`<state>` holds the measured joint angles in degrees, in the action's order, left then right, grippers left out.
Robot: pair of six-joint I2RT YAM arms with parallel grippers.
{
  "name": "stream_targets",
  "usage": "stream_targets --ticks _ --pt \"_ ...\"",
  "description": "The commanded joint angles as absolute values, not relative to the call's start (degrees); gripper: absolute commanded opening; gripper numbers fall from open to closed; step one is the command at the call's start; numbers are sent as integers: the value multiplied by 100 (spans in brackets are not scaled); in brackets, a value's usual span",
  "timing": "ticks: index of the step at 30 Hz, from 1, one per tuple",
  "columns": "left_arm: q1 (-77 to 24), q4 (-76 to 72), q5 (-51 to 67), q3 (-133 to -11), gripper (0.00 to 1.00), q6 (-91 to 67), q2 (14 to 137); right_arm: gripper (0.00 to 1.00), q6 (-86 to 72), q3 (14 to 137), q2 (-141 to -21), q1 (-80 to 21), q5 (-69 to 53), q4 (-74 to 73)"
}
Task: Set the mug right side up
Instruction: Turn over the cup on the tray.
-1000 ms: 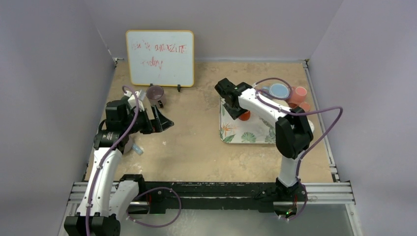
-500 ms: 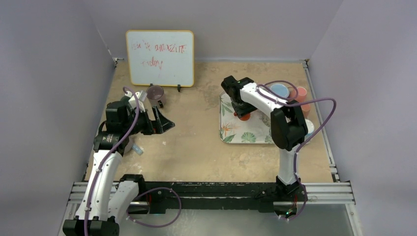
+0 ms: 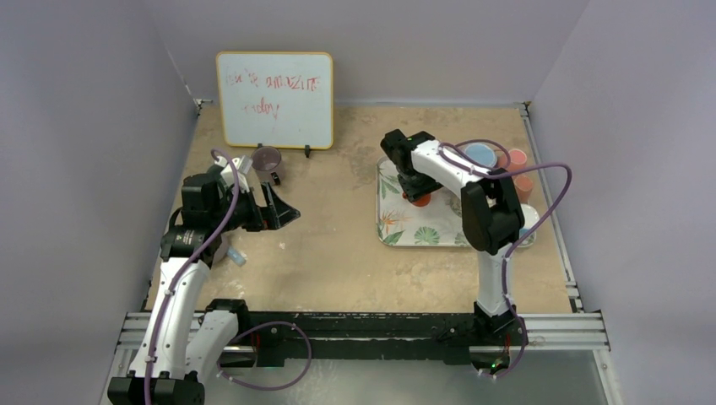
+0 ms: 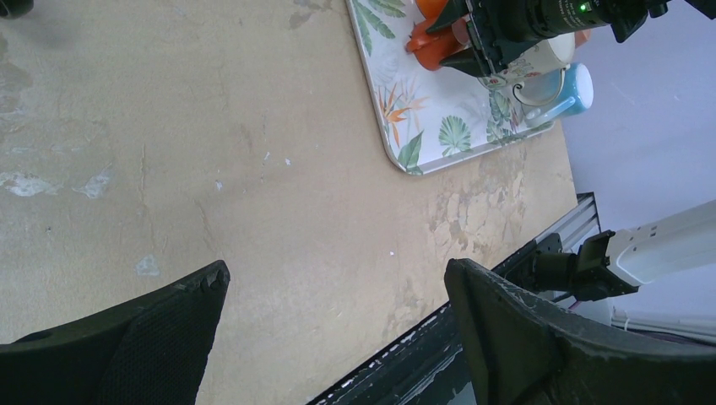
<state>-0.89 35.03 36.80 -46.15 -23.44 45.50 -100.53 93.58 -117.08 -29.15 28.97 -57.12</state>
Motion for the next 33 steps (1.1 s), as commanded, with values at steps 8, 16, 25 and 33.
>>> stream_targets --ticks 8,16,25,33 --pt "-117 3369 3718 -4601 99 -2355 4488 40 -9973 9077 -11558 -2915 2977 -5811" --pt "-115 3367 3732 -4603 99 -2355 4483 29 -9930 8922 -11410 -2914 3159 -5756" --pt "-126 3377 3714 -4592 99 -2355 4443 8 -9760 8784 -11306 -2939 3309 -5705" --pt "-137 3420 3624 -4623 99 -2347 4429 0 -9424 8612 -10918 -3016 3312 -5617"
